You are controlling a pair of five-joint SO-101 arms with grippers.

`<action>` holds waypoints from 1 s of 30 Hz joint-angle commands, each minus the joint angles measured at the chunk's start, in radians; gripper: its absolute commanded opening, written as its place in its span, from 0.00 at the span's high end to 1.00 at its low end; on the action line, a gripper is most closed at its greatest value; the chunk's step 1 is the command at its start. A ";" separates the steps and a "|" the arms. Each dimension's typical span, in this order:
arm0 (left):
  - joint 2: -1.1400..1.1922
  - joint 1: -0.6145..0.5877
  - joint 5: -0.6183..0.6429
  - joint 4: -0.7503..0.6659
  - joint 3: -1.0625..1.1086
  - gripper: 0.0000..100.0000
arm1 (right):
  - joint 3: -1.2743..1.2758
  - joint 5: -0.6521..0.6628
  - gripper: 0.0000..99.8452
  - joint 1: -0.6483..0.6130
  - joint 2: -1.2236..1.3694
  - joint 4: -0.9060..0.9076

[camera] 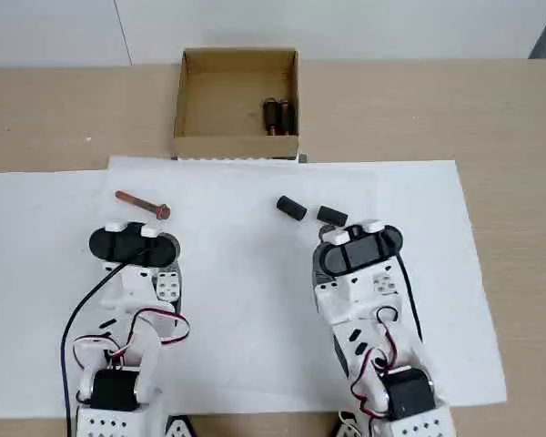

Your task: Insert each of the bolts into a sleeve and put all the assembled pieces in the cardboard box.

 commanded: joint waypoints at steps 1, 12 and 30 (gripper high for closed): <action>-0.011 0.003 -0.006 0.040 -0.004 0.99 | -0.112 -0.006 1.00 0.012 0.004 0.001; -0.011 0.003 -0.006 0.040 -0.004 0.99 | -0.502 -0.014 1.00 0.013 0.570 -0.101; -0.011 -0.002 -0.003 0.040 -0.005 0.99 | -1.499 -0.008 1.00 0.015 1.748 -0.156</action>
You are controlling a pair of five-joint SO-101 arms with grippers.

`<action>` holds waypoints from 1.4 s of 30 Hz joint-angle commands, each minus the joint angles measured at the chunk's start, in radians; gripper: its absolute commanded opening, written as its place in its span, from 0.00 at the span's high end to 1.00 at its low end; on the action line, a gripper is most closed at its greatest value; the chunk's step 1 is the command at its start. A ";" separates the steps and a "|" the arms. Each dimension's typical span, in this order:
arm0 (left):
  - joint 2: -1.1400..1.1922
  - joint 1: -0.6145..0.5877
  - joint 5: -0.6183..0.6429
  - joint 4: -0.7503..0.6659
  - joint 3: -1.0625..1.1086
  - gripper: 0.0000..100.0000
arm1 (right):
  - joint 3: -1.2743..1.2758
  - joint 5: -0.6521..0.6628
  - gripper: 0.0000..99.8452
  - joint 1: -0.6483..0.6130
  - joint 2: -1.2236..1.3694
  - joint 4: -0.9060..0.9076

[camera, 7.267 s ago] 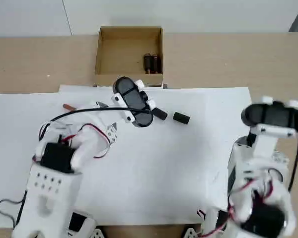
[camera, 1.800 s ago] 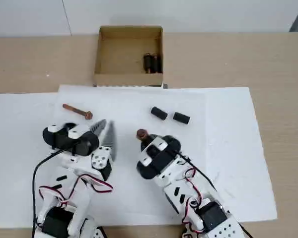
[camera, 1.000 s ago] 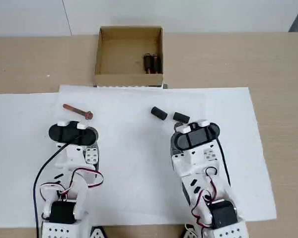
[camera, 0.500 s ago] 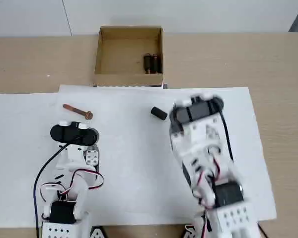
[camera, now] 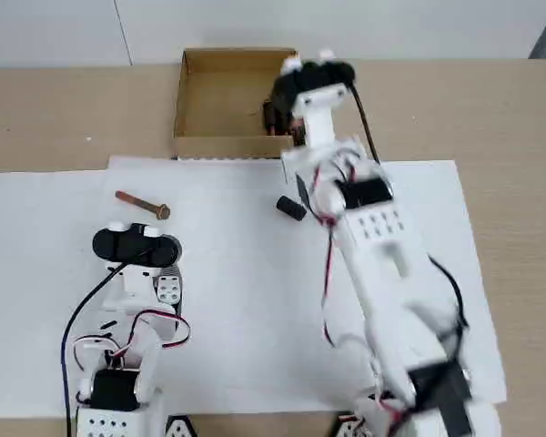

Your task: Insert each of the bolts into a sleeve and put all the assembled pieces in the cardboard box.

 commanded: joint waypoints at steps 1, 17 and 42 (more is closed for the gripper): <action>-0.011 -0.002 -0.002 0.005 -0.005 0.99 | -0.265 -0.003 1.00 0.007 0.140 -0.028; -0.011 -0.005 -0.002 0.009 -0.005 0.99 | -0.918 0.170 0.99 -0.048 0.774 -0.111; -0.011 -0.005 -0.002 0.009 -0.005 0.99 | -1.119 0.368 0.85 -0.124 0.851 0.208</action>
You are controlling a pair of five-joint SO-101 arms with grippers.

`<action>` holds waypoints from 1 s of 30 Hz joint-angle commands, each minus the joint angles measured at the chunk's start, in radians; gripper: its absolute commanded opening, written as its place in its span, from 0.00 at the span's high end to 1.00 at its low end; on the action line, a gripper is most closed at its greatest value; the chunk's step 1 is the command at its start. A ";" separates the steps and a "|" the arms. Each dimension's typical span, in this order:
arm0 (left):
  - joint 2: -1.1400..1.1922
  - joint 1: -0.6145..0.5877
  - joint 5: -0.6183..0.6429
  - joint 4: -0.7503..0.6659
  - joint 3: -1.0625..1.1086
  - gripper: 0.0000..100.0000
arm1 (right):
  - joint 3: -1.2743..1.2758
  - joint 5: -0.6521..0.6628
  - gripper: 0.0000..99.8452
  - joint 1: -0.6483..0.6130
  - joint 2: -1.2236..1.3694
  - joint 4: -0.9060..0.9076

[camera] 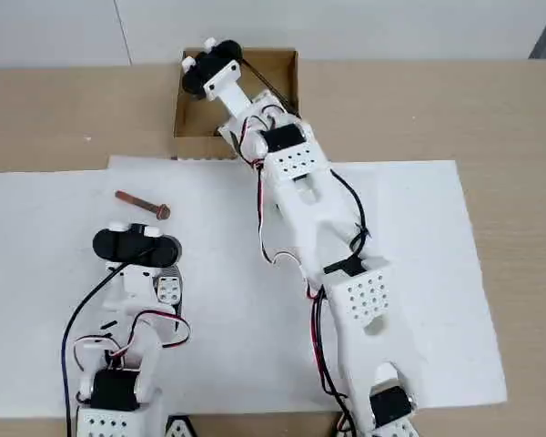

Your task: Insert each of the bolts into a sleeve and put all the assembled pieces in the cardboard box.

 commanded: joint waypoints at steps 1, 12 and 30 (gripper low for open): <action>-0.011 -0.005 -0.002 0.002 -0.005 0.99 | -0.078 0.006 0.85 -0.001 -0.131 0.154; -0.011 -0.005 -0.002 0.002 -0.005 0.99 | -0.107 0.003 0.85 -0.002 -0.318 0.544; -0.011 -0.005 -0.002 0.002 -0.005 0.99 | -0.104 0.018 0.84 0.071 -0.332 0.848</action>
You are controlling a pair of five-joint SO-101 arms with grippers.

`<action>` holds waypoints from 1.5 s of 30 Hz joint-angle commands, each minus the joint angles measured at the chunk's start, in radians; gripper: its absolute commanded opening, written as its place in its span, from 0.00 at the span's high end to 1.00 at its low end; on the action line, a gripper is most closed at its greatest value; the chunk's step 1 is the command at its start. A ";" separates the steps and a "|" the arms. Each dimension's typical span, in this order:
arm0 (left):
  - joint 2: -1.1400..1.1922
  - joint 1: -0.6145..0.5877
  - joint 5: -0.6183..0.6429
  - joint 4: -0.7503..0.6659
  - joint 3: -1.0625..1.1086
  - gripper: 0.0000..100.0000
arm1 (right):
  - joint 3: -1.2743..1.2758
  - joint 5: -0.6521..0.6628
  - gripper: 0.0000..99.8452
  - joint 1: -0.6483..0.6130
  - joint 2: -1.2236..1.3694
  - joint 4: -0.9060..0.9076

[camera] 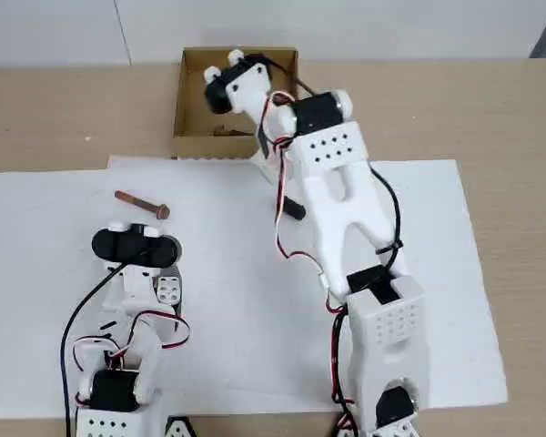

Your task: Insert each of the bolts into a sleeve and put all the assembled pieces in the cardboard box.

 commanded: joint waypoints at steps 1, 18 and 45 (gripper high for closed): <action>-0.011 -0.005 -0.002 0.002 -0.005 0.99 | -0.048 0.043 0.84 0.030 -0.048 0.018; -0.011 -0.005 -0.002 0.002 -0.005 0.99 | -0.049 0.187 0.84 0.027 0.211 0.042; -0.011 -0.005 -0.002 0.002 -0.005 0.99 | -0.084 0.183 1.00 -0.012 0.354 0.027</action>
